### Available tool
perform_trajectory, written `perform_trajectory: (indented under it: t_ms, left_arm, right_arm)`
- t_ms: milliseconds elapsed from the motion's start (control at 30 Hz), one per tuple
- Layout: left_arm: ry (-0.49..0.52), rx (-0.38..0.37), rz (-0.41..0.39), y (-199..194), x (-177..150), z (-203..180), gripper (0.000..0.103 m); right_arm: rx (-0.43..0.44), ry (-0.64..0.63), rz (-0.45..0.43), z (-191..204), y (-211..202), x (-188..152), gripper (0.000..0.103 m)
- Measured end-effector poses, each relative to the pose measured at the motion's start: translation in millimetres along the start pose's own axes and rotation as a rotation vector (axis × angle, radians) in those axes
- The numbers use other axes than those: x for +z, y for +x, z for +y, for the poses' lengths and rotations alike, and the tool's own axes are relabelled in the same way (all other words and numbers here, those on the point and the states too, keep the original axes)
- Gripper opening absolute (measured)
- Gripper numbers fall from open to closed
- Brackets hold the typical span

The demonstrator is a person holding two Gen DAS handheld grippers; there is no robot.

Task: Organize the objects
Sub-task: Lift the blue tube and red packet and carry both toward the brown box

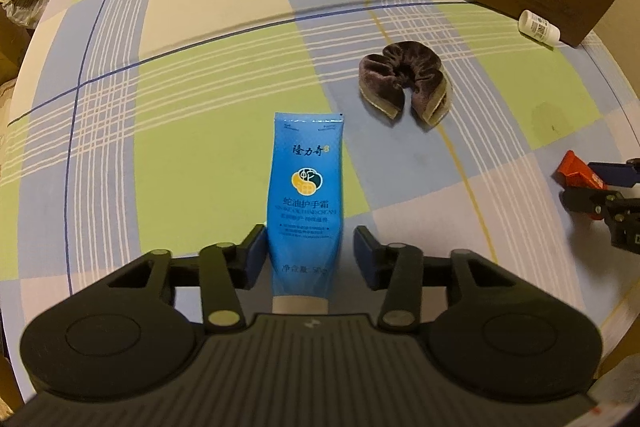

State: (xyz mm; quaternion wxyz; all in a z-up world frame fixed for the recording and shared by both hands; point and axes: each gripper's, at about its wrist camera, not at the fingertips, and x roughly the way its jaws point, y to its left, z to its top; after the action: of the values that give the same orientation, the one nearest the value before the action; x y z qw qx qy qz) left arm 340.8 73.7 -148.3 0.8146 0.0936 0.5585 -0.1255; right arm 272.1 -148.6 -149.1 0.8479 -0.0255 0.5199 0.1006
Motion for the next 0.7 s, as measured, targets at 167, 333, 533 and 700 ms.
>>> perform_trajectory:
  t_ms: [167, 333, 533, 700]
  left_arm:
    - [0.009, 0.002, -0.001, 0.1, 0.3, -4.0, 0.034]
    - [0.015, 0.004, 0.002, 0.4, 1.0, -4.6, 0.034]
    - [0.015, 0.004, -0.003, 0.1, 1.2, -4.5, 0.033]
    - [0.016, 0.005, -0.004, -0.6, 0.3, -4.6, 0.033]
  right_arm:
    - [-0.005, -0.002, -0.004, -1.2, -0.5, -0.4, 0.028]
    - [-0.009, -0.008, -0.008, -0.2, -0.8, -0.8, 0.028]
    - [-0.004, -0.004, -0.012, -0.1, -0.8, -1.9, 0.026]
    - [0.01, 0.003, -0.011, -1.5, -1.2, -1.7, 0.025]
